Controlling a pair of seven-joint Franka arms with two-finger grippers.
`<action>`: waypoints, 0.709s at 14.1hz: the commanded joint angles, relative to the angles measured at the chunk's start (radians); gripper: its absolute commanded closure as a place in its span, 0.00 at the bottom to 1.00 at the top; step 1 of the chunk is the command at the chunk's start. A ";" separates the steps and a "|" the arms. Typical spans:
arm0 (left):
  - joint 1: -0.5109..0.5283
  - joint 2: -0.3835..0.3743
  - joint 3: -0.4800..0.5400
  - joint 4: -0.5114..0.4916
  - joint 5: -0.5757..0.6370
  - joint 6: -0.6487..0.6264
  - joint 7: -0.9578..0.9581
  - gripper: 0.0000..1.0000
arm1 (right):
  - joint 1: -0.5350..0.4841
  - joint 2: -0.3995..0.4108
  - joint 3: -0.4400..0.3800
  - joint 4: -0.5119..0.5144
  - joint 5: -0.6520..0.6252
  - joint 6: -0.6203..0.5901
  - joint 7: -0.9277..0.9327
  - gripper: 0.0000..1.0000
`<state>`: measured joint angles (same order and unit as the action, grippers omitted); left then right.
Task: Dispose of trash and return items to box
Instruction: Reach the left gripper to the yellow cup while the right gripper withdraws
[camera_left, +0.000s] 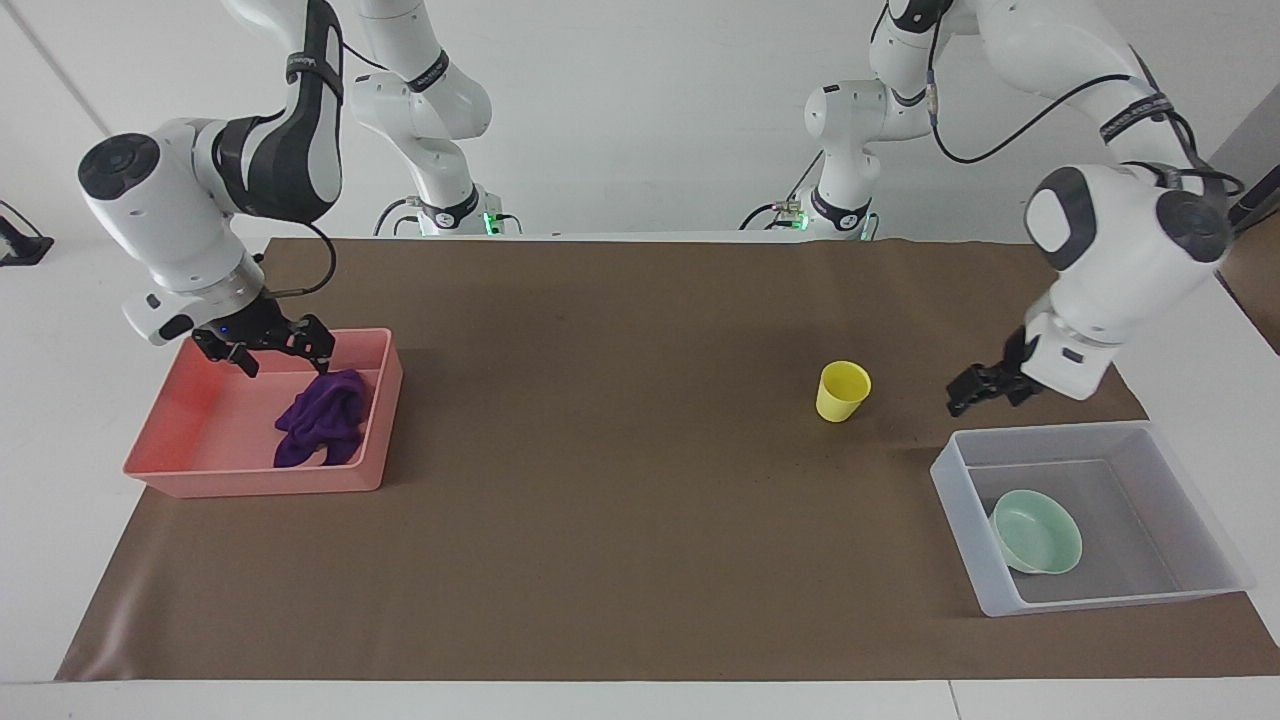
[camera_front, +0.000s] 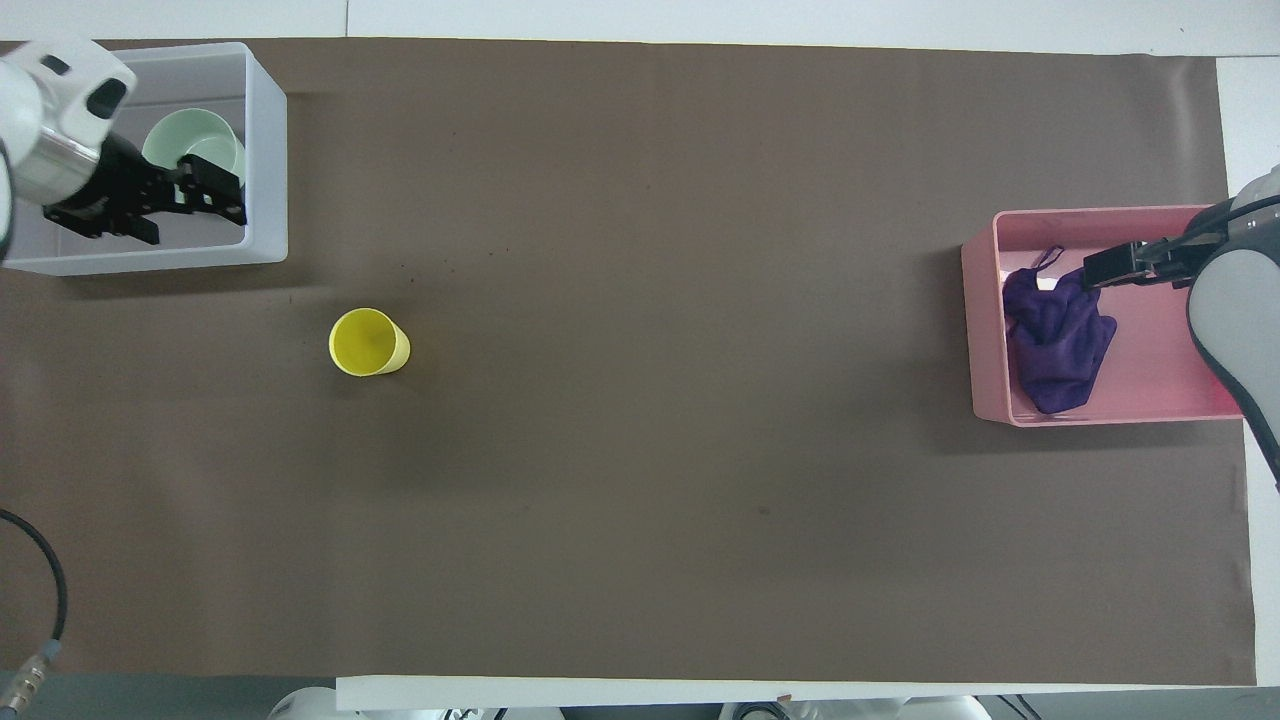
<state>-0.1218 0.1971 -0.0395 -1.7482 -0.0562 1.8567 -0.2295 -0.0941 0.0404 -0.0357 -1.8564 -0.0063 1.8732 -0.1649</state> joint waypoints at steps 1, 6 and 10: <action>-0.091 -0.137 0.013 -0.317 0.012 0.181 -0.108 0.00 | 0.042 -0.002 0.005 0.110 0.005 -0.121 0.007 0.00; -0.137 -0.186 0.013 -0.554 0.012 0.472 -0.177 1.00 | 0.088 -0.007 0.007 0.271 -0.003 -0.360 0.011 0.00; -0.134 -0.185 0.013 -0.551 0.012 0.470 -0.183 1.00 | 0.088 -0.097 0.010 0.267 -0.004 -0.474 0.010 0.00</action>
<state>-0.2478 0.0341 -0.0351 -2.2614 -0.0560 2.3105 -0.3920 -0.0021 -0.0089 -0.0314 -1.5744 -0.0064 1.4312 -0.1634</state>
